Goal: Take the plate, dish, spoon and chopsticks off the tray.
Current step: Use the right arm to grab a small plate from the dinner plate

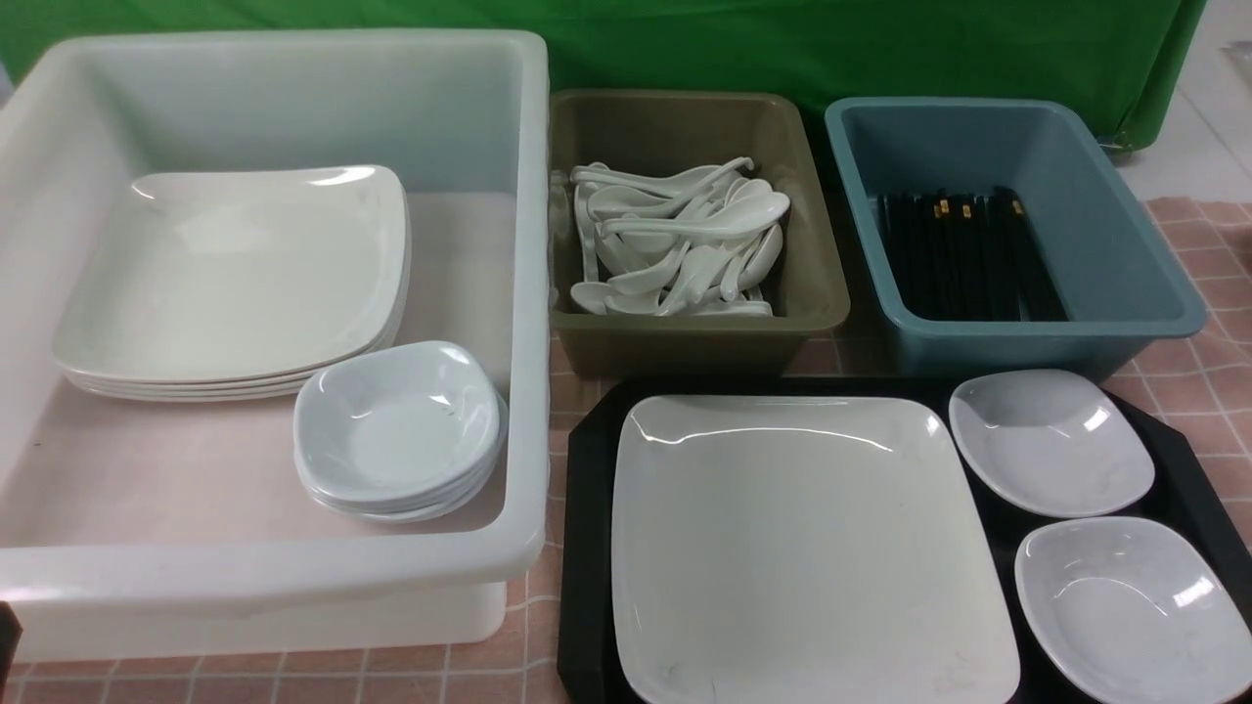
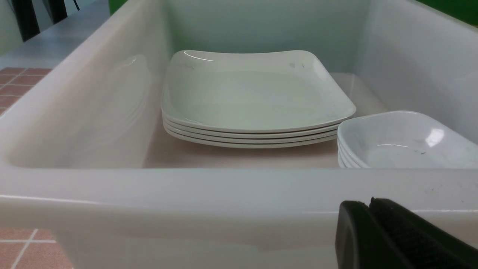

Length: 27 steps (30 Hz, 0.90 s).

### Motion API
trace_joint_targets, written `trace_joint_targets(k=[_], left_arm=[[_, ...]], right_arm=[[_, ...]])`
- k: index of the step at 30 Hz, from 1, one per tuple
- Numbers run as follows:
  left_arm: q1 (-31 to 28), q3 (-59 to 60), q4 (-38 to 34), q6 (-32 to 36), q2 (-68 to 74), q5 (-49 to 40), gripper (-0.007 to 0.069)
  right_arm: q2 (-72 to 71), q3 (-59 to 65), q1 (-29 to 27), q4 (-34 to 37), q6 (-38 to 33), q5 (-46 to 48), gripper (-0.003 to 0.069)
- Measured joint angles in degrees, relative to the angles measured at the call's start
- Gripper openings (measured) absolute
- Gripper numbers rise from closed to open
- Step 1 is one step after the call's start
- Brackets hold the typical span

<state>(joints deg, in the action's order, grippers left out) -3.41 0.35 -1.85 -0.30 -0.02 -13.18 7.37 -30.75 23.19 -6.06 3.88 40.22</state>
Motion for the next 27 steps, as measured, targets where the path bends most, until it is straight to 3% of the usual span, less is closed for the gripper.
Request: trace_joint_targets(k=[4, 6, 11, 14, 20, 25, 27], left_arm=[[0.00, 0.00, -0.19, -0.21, 0.00, 0.00, 0.0021], [0.00, 0.00, -8.76, -5.44, 0.00, 0.11, 0.0021], [0.00, 0.00, -43.23, -25.33, 0.00, 0.65, 0.0021], [0.00, 0.00, -50.47, -28.76, 0.00, 1.48, 0.0021], [0.00, 0.00, -53.56, -28.21, 0.00, 5.05, 0.0021], [0.00, -6.20, -54.08, -18.77, -0.04, 0.39, 0.0021], [0.00, -14.53, -53.08, -12.05, 0.76, -1.75, 0.0021]], right_arm=[[-0.18, 0.25, 0.00, 0.00, 0.00, -0.39, 0.0052], [-0.25, 0.30, 0.00, 0.00, 0.00, -0.39, 0.0057], [-0.30, 0.30, 0.00, 0.00, 0.16, -0.59, 0.0068], [-0.30, 0.30, 0.00, 0.00, 0.16, -0.76, 0.0069], [-0.30, 0.30, 0.00, 0.00, 0.16, -0.76, 0.0072], [-0.30, 0.30, 0.00, 0.00, 0.16, -0.76, 0.0073], [-0.16, 0.30, 0.00, 0.00, 0.16, -0.76, 0.0073]])
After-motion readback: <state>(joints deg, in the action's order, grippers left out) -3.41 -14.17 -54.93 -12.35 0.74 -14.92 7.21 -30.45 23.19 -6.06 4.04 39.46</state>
